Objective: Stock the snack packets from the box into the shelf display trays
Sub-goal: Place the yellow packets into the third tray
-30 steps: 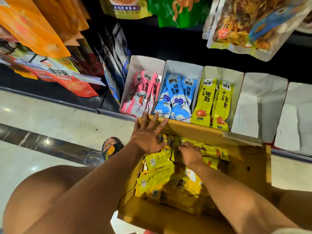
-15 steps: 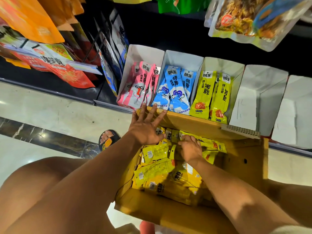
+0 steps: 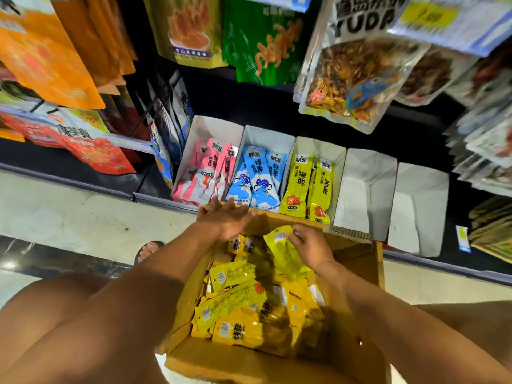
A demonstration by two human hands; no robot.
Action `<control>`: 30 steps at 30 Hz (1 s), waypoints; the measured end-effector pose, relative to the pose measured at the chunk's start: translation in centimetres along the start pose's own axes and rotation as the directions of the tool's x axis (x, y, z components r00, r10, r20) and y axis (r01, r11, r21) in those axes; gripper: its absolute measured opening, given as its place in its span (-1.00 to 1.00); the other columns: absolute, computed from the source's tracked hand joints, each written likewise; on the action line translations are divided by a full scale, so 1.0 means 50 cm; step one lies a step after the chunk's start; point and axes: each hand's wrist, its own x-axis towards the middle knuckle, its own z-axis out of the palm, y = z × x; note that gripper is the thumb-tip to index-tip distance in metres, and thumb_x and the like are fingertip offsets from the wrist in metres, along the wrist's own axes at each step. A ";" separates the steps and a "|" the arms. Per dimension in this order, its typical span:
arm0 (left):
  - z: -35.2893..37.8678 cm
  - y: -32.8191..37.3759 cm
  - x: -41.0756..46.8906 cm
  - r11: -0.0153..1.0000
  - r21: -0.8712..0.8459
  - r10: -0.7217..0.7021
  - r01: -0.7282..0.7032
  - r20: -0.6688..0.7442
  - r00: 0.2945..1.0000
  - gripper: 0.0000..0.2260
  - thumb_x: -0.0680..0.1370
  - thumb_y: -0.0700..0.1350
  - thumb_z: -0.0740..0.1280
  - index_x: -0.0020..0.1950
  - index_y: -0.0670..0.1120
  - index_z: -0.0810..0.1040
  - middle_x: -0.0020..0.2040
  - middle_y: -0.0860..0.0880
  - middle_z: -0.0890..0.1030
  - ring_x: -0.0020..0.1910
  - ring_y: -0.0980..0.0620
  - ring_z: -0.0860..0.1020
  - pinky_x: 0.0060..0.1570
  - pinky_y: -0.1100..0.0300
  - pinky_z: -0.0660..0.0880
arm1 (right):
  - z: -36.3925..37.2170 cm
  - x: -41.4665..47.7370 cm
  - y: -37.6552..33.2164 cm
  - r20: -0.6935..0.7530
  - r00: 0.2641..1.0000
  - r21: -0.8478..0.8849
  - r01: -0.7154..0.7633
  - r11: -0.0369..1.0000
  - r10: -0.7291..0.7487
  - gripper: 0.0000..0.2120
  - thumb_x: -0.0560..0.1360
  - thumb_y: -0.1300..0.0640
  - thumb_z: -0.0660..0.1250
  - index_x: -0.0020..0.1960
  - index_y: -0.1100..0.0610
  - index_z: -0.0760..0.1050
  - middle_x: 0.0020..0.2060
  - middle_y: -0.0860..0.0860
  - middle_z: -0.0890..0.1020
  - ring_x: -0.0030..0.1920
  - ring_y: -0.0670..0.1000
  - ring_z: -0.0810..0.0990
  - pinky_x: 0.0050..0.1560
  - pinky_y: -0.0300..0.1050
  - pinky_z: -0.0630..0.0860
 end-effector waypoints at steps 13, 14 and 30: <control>-0.049 0.108 -0.057 0.603 -0.749 0.352 -0.275 -0.060 0.934 -0.59 0.52 0.25 0.44 0.31 0.12 0.61 0.31 0.07 0.64 0.30 0.03 0.60 0.45 -0.07 0.41 | -0.200 0.005 -0.231 -0.148 0.982 0.593 -0.005 0.805 0.115 -0.72 0.61 0.02 0.35 0.08 0.27 0.53 -0.08 0.09 0.73 -0.15 0.09 0.74 -0.26 -0.08 0.67; -0.043 0.110 -0.049 0.566 -0.779 0.344 -0.271 -0.075 0.936 -0.64 0.52 0.13 0.50 0.27 0.05 0.64 0.21 0.07 0.70 0.22 0.04 0.65 0.41 -0.07 0.46 | -0.203 0.008 -0.237 -0.147 0.981 0.600 -0.015 0.800 0.129 -0.70 0.60 0.00 0.35 0.07 0.27 0.53 -0.05 0.10 0.73 -0.15 0.10 0.74 -0.31 -0.12 0.64; -0.052 0.042 0.005 0.591 -0.784 -0.044 -0.192 -0.269 0.962 -0.93 0.56 -0.14 0.49 0.04 -0.05 0.70 0.04 -0.12 0.74 0.01 -0.10 0.70 0.15 -0.05 0.62 | 0.041 -0.023 0.030 0.198 0.976 -0.236 -0.045 0.971 0.093 -0.84 0.60 -0.01 0.25 -0.01 -0.14 0.60 0.00 -0.05 0.70 0.03 0.03 0.66 0.00 -0.07 0.53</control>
